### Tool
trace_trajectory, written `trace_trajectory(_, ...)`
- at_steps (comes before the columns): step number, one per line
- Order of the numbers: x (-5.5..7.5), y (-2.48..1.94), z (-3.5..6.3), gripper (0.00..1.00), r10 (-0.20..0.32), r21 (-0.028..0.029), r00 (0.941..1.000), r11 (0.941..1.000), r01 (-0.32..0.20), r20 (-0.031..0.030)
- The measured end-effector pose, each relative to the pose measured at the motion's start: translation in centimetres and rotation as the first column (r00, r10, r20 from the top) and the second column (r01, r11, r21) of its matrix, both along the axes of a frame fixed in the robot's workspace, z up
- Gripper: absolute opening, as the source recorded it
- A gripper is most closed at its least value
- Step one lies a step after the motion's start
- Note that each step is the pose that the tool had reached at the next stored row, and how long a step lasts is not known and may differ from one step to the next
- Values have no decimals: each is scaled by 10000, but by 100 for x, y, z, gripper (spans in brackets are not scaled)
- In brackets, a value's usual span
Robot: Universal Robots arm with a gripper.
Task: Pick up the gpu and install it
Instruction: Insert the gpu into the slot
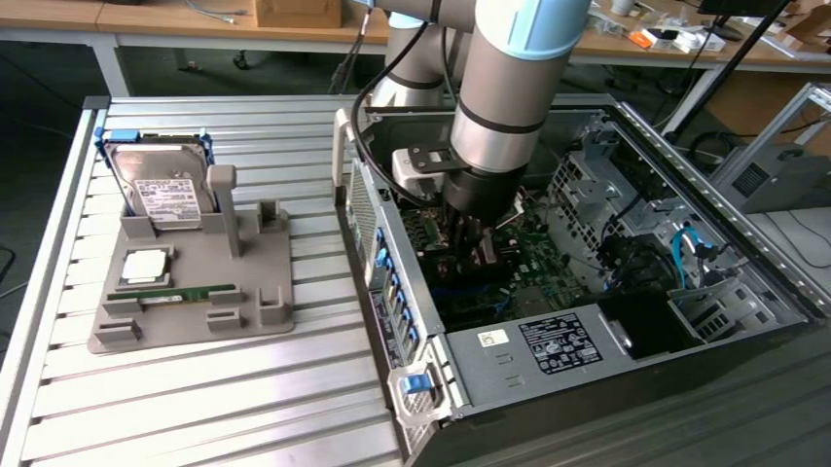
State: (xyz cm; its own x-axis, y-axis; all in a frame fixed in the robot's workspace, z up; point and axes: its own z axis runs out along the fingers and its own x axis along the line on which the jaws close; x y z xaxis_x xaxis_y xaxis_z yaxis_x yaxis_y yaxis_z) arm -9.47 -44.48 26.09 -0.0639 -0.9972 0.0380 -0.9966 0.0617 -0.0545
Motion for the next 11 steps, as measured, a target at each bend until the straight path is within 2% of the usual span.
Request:
trace_trajectory(2,-1,0,0,27,-1,-101,10000,9999,1,0)
trace_trajectory(5,0,3,0,27,0,-371,10000,9993,0,0)
trace_trajectory(6,0,4,-1,27,0,-400,10000,9992,0,0)
trace_trajectory(11,1,4,0,27,-2,-406,10000,9992,2,0)
